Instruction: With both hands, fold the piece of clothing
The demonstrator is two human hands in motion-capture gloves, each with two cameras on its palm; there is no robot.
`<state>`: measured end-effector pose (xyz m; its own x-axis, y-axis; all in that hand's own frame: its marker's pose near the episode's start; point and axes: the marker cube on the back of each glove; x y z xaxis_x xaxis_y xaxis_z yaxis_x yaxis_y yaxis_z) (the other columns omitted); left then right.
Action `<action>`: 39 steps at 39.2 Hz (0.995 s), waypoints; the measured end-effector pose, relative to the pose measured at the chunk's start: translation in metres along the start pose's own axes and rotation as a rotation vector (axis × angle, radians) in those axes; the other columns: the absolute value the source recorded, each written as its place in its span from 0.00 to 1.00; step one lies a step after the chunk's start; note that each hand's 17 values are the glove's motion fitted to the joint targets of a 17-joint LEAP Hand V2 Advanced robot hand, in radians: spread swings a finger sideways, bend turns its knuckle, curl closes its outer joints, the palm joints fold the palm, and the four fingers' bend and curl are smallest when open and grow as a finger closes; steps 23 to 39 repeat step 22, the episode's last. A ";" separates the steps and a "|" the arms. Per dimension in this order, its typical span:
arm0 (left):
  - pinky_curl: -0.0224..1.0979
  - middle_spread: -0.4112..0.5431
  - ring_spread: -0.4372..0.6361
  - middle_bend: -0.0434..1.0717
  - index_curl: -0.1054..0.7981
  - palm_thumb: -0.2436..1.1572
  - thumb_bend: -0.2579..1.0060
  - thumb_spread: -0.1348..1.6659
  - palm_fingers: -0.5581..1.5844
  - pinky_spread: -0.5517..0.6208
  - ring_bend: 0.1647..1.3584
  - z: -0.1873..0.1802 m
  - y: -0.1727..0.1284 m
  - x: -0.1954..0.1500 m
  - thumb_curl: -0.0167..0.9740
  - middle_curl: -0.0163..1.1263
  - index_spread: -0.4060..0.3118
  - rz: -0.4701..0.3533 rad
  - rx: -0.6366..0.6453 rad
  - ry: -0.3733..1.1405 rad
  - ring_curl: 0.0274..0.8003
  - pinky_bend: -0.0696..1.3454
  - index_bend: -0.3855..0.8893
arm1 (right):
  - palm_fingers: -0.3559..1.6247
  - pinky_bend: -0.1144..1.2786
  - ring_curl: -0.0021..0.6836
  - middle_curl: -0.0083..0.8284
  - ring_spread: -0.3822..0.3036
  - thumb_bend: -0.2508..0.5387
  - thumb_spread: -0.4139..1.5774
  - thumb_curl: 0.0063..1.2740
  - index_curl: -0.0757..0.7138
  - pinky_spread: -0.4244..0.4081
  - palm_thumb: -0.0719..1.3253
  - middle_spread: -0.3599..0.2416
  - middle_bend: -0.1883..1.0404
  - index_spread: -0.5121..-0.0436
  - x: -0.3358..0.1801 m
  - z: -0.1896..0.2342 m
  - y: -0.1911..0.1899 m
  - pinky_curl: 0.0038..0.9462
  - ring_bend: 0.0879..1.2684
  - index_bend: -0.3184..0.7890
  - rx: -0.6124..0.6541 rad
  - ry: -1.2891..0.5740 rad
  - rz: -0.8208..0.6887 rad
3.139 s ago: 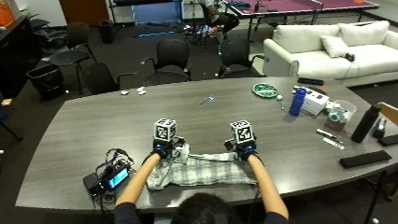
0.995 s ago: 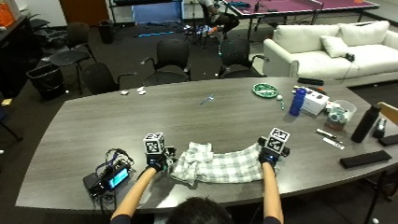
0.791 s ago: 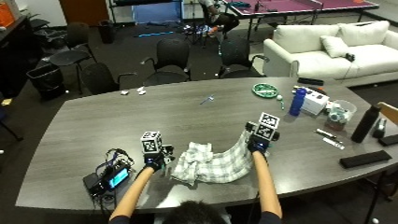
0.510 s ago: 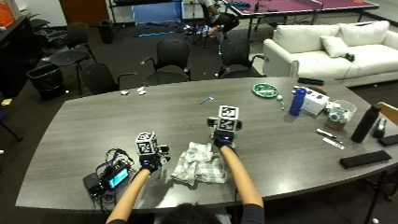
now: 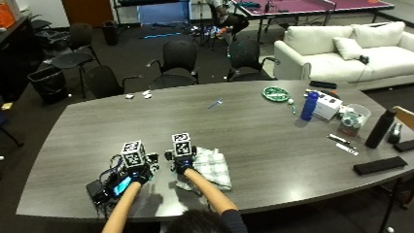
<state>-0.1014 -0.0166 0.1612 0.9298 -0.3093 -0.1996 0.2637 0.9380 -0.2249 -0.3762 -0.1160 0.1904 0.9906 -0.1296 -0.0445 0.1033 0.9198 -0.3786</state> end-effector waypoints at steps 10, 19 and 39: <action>0.36 0.53 0.55 0.18 0.55 0.47 0.27 0.85 0.48 0.55 0.31 -0.015 0.004 -0.012 0.35 0.27 0.48 -0.019 0.128 -0.058 0.39 0.27 0.43 | 0.75 0.56 0.65 0.59 0.22 0.29 0.61 0.49 0.57 0.12 0.67 0.36 0.35 0.68 0.027 -0.051 0.021 0.43 0.41 0.38 0.180 -0.260 -0.121; 0.36 0.53 0.54 0.18 0.55 0.48 0.26 0.86 0.48 0.54 0.30 -0.028 0.016 -0.005 0.37 0.27 0.48 -0.001 0.146 -0.082 0.39 0.27 0.43 | 0.73 0.54 0.63 0.57 0.27 0.30 0.71 0.46 0.53 0.18 0.66 0.42 0.30 0.72 0.078 -0.080 0.047 0.42 0.37 0.37 0.342 -0.385 -0.132; 0.36 0.53 0.54 0.18 0.55 0.48 0.25 0.86 0.48 0.54 0.30 -0.030 0.016 -0.003 0.37 0.28 0.48 -0.005 0.148 -0.088 0.39 0.27 0.43 | 0.73 0.53 0.63 0.56 0.28 0.30 0.73 0.45 0.51 0.20 0.66 0.43 0.30 0.72 0.089 -0.078 0.045 0.41 0.37 0.37 0.355 -0.379 -0.118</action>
